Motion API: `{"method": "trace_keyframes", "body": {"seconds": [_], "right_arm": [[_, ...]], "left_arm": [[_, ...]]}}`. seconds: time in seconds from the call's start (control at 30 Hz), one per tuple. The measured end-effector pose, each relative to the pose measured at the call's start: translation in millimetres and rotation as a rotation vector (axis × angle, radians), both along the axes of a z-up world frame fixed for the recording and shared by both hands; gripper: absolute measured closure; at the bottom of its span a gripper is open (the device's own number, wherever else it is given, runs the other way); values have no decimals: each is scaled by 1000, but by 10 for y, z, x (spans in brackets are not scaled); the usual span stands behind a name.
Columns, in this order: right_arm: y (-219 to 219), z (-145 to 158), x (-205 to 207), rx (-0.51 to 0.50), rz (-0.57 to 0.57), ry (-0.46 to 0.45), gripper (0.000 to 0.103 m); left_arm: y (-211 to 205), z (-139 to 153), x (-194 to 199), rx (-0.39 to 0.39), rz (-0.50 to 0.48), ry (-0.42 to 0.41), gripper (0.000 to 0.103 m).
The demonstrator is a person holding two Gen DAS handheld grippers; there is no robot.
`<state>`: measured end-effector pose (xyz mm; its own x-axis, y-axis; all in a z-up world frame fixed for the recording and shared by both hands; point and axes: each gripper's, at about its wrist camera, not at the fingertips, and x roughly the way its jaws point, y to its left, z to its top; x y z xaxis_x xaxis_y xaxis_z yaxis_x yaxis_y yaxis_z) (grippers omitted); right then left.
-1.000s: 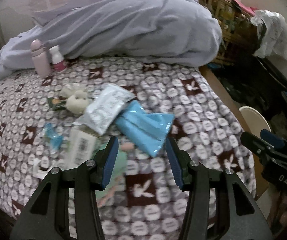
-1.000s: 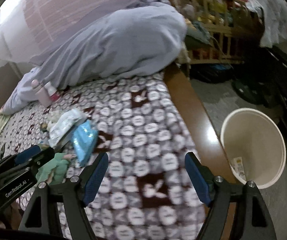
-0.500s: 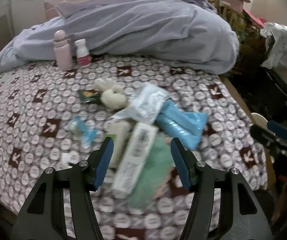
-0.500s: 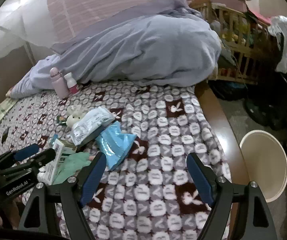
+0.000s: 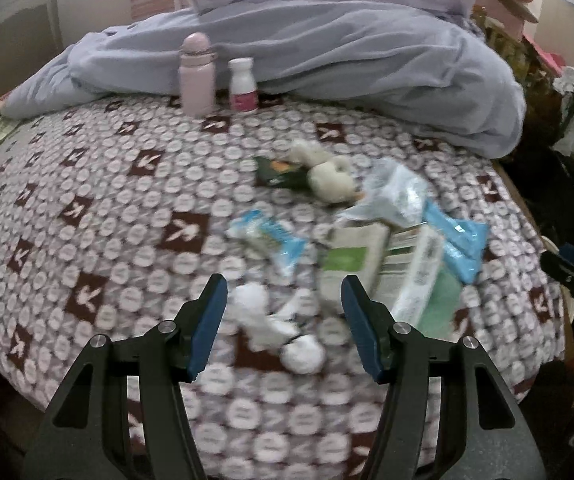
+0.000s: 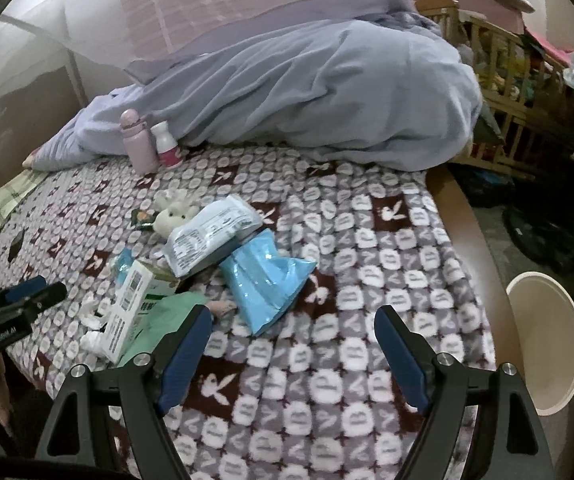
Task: Collect trash
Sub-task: 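Return both tools over the trash on the bed, then grasp the white tissue with the left tool while the right tool grasps the blue wrapper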
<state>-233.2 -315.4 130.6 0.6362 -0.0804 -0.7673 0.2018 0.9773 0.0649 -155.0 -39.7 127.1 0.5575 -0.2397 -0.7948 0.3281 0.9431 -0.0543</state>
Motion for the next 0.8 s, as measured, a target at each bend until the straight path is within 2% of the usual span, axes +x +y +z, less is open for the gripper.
{"method": "trace_keyframes", "body": {"seconds": [0.17,0.27,0.53,0.8], "right_arm": [[53,-59,55,62,35,16,21],[97,-100,92,65,51,24,21],[49,-295,271,43,69,73,21],[-62,-507,760,9,142,142,21]], "left_arm": [[259,-120,67,-24,32,56,45],[342,-201,67,-25,32,86,45],[196,-461,38,5,-50,176,45],[2,-651,194,15,-69,220,45]]}}
